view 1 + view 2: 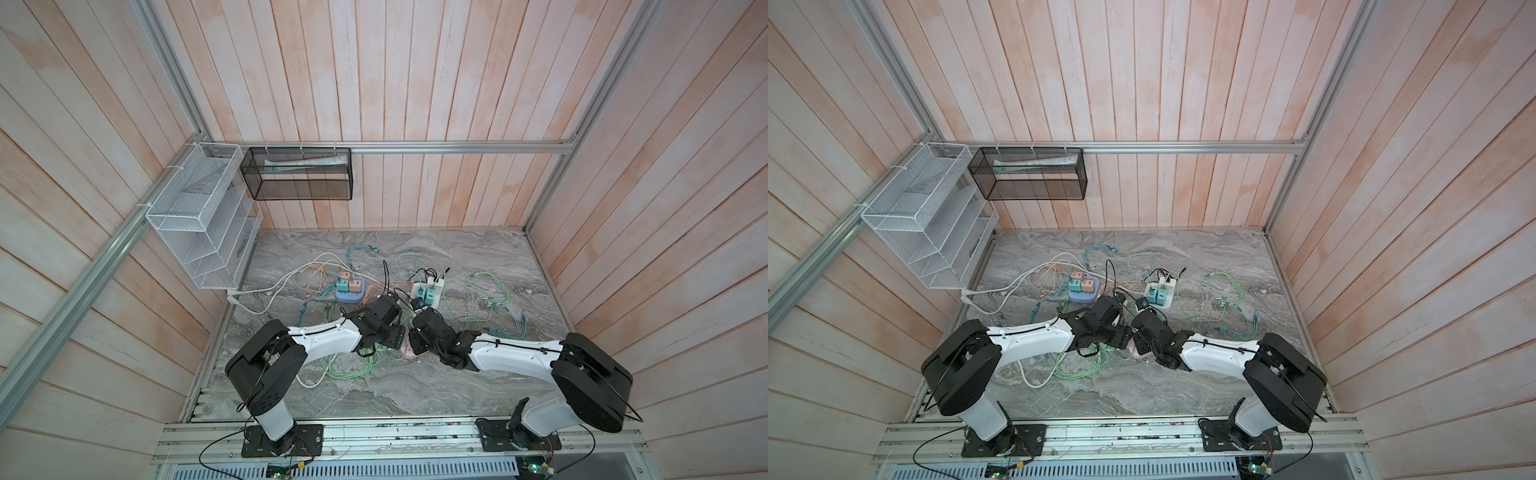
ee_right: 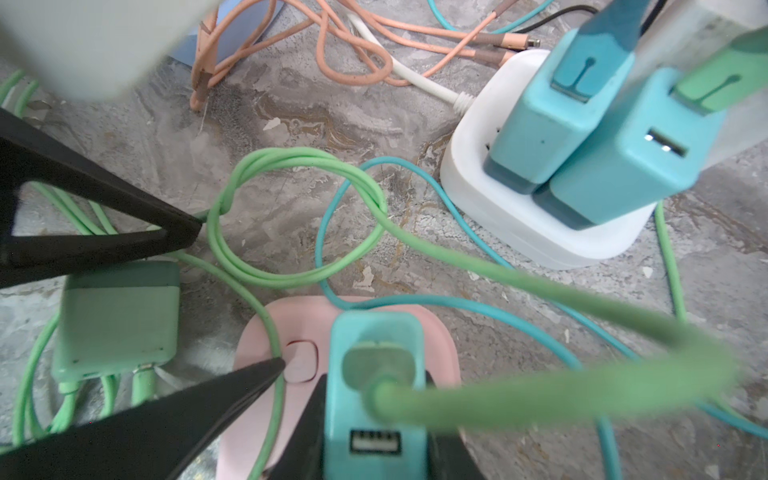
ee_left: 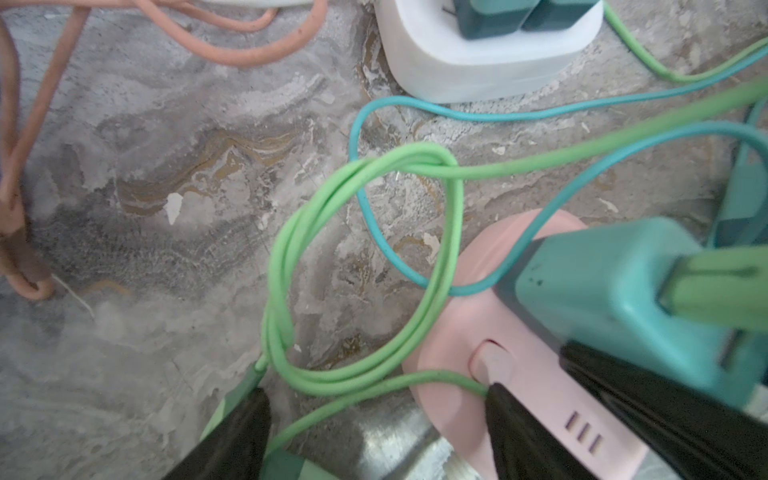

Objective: Pull the plug off the socket

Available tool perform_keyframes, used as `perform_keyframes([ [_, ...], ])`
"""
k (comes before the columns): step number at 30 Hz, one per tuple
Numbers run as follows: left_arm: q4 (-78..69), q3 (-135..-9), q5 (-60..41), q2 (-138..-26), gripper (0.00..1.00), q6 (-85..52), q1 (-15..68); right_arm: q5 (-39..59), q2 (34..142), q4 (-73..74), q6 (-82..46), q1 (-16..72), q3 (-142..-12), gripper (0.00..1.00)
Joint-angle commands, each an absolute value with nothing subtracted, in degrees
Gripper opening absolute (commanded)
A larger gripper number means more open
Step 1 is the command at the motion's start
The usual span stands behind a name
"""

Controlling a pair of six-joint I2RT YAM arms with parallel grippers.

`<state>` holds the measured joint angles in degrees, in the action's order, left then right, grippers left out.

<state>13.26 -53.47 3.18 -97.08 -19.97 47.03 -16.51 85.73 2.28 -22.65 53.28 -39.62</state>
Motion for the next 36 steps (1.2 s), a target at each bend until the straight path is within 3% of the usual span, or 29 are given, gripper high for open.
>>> perform_keyframes([
  [1, 16.35, -53.26, 2.46, -100.28, 0.83, -19.52, 48.08, -13.88, 88.41, 3.77, -23.46, 56.21, -43.09, 0.0],
  [22, 15.47, -53.17, 1.38, -101.23, 0.83, -20.16, 48.08, -18.03, 90.28, 3.78, -24.74, 59.75, -44.65, 0.0],
  [36, 15.81, -53.09, 1.58, -101.68, 0.83, -19.98, 48.08, -15.42, 83.46, 6.66, -27.2, 55.92, -39.58, 0.0],
])
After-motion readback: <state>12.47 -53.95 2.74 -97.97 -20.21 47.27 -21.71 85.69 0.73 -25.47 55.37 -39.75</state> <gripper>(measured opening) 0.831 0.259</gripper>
